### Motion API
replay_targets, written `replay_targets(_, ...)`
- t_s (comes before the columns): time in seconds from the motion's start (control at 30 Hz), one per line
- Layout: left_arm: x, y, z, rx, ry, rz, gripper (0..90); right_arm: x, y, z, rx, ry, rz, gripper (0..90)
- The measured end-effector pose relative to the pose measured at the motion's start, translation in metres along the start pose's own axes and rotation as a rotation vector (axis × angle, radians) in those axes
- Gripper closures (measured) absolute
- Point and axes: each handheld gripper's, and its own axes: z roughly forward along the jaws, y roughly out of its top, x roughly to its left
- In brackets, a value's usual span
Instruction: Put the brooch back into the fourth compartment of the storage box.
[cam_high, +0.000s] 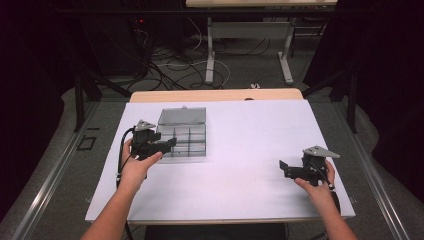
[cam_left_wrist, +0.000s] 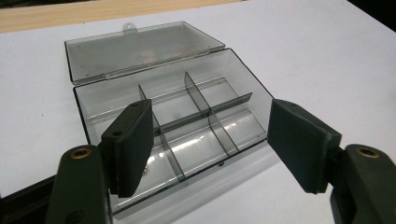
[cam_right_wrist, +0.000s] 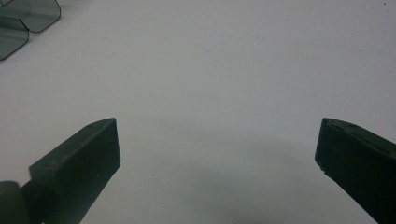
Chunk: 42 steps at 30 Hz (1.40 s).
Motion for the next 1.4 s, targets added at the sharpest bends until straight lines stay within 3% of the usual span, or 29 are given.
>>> replay_targets(0.07,-0.002,-0.001,-0.002,-0.015,-0.006,0.008,30.5,0.0,0.0,0.0,0.001,-0.001,0.0,0.0)
replay_targets(0.2,-0.005,-0.002,-0.009,-0.001,-0.038,0.016,29.3,0.0,0.0,0.0,-0.002,0.002,0.0,0.0)
replay_targets(0.4,-0.009,-0.006,-0.016,-0.02,-0.046,0.011,16.5,0.001,0.0,0.001,-0.006,-0.005,0.003,0.0)
replay_targets(0.5,-0.009,-0.009,-0.019,-0.023,-0.04,0.022,14.9,0.0,0.0,0.0,0.0,0.002,0.002,0.0)
replay_targets(0.77,-0.005,-0.019,-0.028,-0.036,-0.057,0.011,0.6,0.001,0.0,0.0,-0.002,-0.002,0.003,0.0)
replay_targets(1.23,0.002,-0.041,-0.042,-0.057,-0.058,0.015,0.1,0.0,0.0,0.0,-0.003,0.0,-0.007,0.0)
replay_targets(1.4,0.011,-0.052,-0.048,-0.055,-0.024,0.007,0.1,0.001,0.0,0.0,-0.002,-0.002,-0.001,0.0)
